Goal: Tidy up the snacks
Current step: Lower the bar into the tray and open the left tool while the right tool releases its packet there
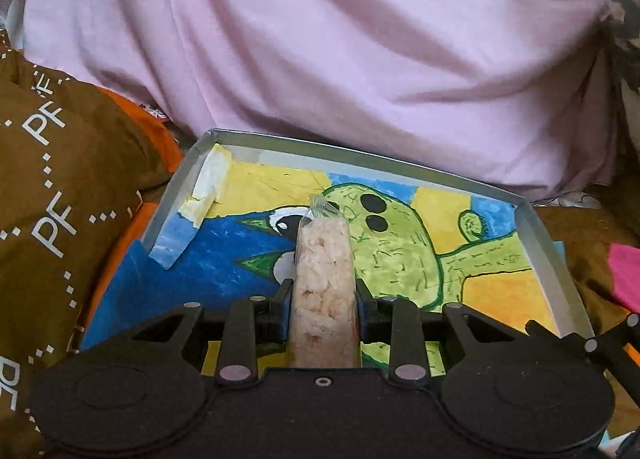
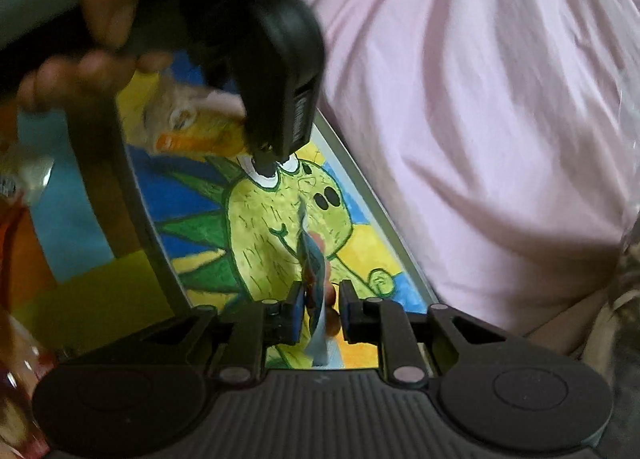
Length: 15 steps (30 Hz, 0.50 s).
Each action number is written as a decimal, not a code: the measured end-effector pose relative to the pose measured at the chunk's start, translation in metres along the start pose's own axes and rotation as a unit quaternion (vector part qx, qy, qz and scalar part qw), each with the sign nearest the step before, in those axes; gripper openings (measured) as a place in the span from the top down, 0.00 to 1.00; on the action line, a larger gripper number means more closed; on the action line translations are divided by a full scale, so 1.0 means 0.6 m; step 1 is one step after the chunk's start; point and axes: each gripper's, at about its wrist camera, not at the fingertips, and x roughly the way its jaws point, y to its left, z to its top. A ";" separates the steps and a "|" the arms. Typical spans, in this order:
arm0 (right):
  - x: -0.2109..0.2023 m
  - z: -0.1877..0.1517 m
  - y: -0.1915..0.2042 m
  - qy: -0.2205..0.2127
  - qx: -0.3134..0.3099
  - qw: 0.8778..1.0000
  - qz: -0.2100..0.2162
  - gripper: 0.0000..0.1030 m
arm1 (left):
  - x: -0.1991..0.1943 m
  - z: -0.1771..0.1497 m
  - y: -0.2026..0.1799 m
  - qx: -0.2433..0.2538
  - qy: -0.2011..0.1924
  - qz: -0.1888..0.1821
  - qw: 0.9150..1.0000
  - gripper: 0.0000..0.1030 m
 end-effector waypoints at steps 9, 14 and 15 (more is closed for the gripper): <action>-0.017 0.018 -0.024 0.004 0.090 0.995 0.037 0.31 | -0.007 -0.002 0.006 0.008 0.005 0.020 1.000 0.50; -0.042 0.018 -0.064 -0.019 0.199 0.979 0.045 0.08 | -0.048 0.002 0.007 0.008 -0.024 0.027 0.999 0.31; -0.048 0.019 -0.072 -0.022 0.218 0.975 0.044 0.05 | -0.057 0.003 0.008 0.006 -0.028 0.028 0.999 0.27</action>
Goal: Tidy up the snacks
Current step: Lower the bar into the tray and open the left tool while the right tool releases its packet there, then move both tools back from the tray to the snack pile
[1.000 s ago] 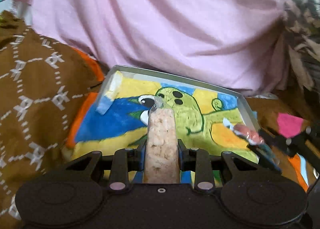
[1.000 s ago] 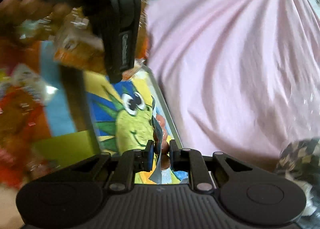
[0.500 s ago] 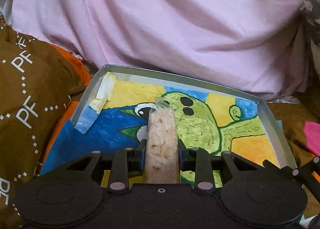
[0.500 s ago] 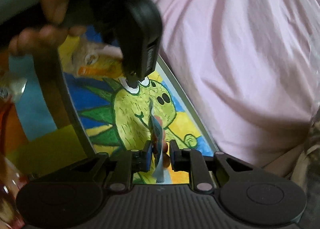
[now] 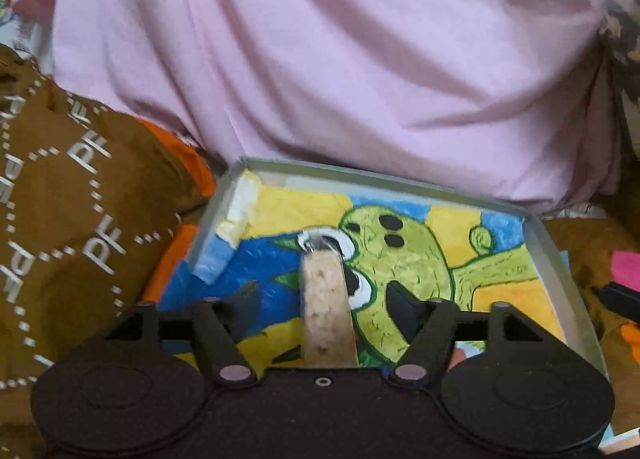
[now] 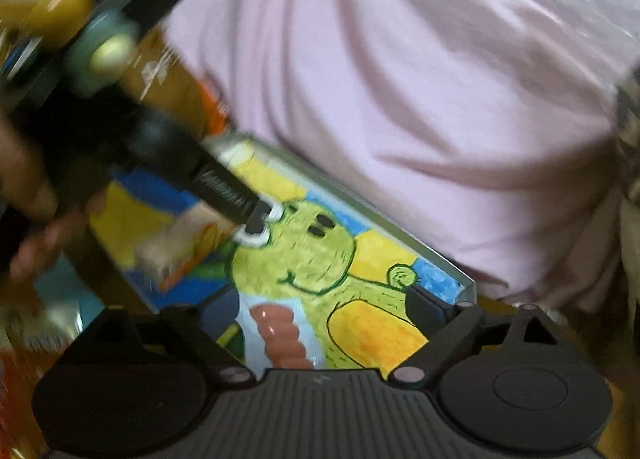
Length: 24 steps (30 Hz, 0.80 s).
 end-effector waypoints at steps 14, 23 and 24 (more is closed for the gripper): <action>-0.153 0.018 -0.018 -0.105 0.103 0.989 0.001 0.00 | -0.192 -0.011 0.030 0.007 -0.089 0.016 0.996 0.01; -0.263 0.007 -0.004 -0.120 0.157 0.980 0.021 0.00 | -0.332 -0.060 0.055 -0.002 -0.114 0.012 0.993 0.01; -0.275 0.004 -0.001 -0.119 0.160 0.980 0.023 0.00 | -0.347 -0.070 0.057 -0.002 -0.117 0.014 0.993 0.01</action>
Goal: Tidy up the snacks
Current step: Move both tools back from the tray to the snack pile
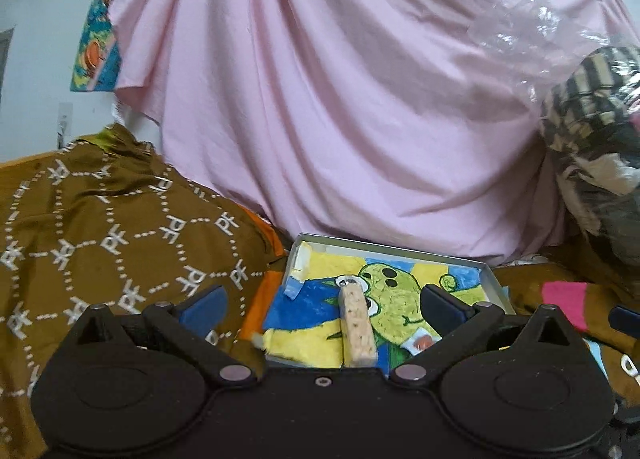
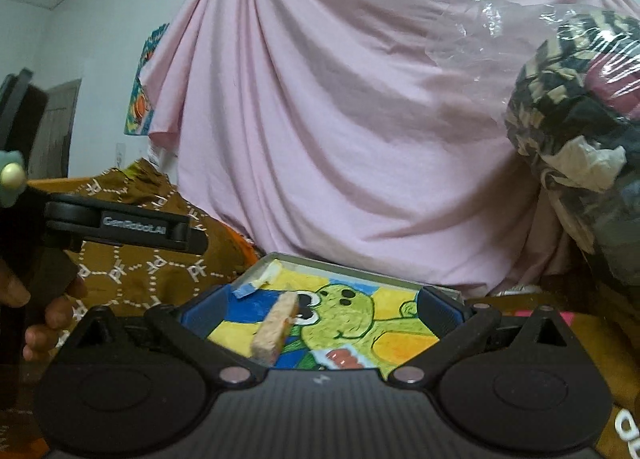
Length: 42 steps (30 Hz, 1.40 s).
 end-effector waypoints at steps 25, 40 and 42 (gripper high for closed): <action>-0.139 -0.150 0.094 0.142 -0.002 0.988 0.054 0.00 | -0.163 -0.204 0.098 0.044 0.114 -0.020 0.992 0.01; -0.105 -0.223 0.094 0.252 0.016 0.967 0.044 0.00 | -0.131 -0.276 0.063 0.181 0.167 -0.051 0.968 0.01; -0.098 -0.229 0.089 0.262 0.021 0.964 0.041 0.00 | -0.126 -0.280 0.057 0.192 0.166 -0.056 0.966 0.01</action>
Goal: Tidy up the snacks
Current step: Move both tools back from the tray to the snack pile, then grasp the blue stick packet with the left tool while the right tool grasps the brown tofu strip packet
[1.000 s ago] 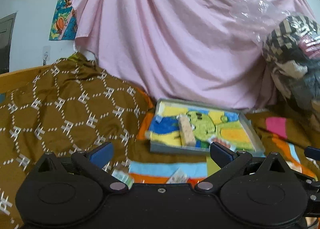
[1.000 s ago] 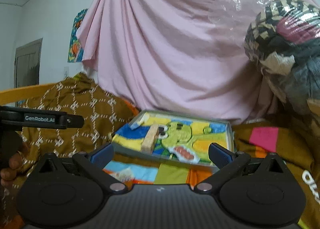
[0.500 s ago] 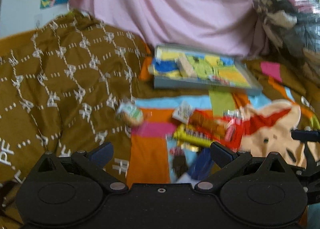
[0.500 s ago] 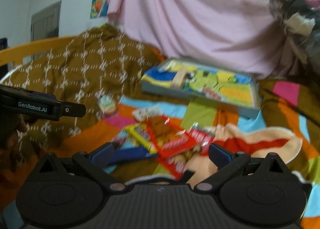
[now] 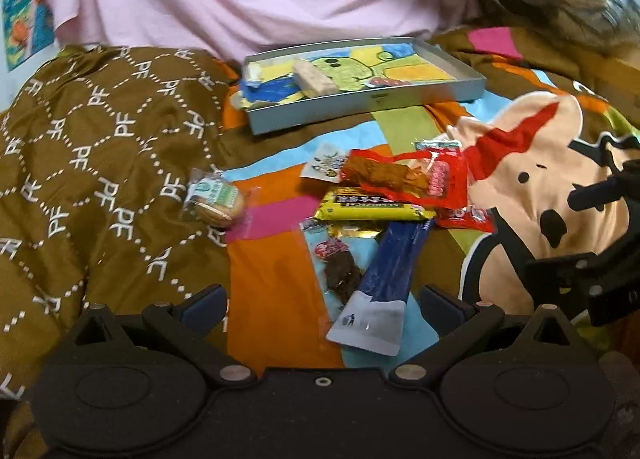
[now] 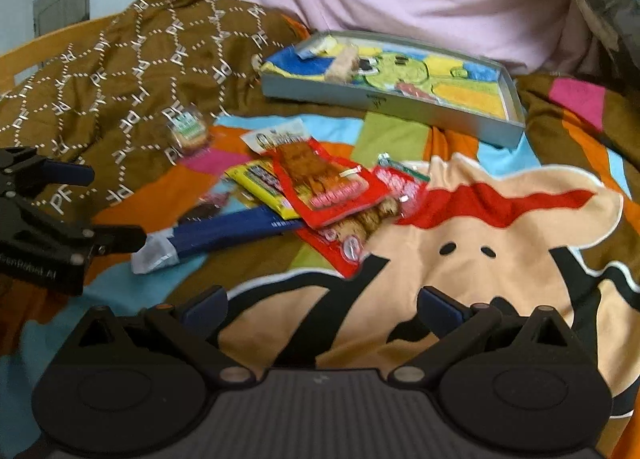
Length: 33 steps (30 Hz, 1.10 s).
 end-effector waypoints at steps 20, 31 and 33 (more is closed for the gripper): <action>0.030 0.026 -0.034 -0.007 -0.069 0.998 0.005 0.00 | 0.085 0.019 -0.062 0.098 0.012 -0.092 0.991 0.13; 0.050 0.069 -0.042 -0.024 -0.096 0.995 -0.008 0.00 | 0.136 0.050 -0.009 -0.010 0.052 -0.147 0.988 0.48; 0.060 0.073 -0.039 -0.022 -0.098 0.995 -0.004 0.00 | 0.144 0.055 0.005 -0.037 0.065 -0.154 0.985 0.52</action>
